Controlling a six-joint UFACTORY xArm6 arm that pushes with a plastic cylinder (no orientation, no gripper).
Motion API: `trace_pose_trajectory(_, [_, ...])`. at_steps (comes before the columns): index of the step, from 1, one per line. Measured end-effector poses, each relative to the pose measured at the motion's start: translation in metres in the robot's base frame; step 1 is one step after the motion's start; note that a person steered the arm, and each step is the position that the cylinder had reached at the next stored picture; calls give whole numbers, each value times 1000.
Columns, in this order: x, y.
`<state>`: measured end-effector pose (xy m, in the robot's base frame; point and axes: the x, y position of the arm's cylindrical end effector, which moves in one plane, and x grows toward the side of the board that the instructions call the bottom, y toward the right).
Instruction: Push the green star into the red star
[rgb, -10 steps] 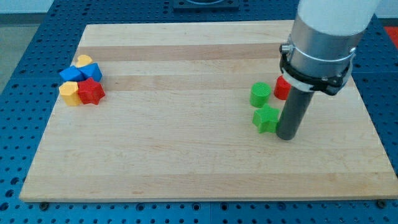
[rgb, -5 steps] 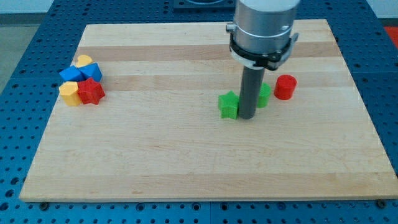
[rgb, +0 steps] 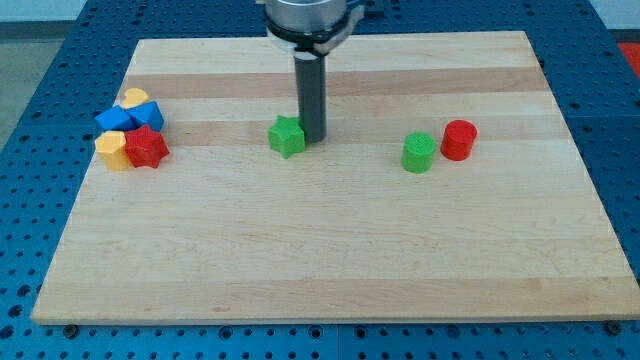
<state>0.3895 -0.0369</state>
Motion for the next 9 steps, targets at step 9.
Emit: trace_pose_trajectory(9, [27, -137])
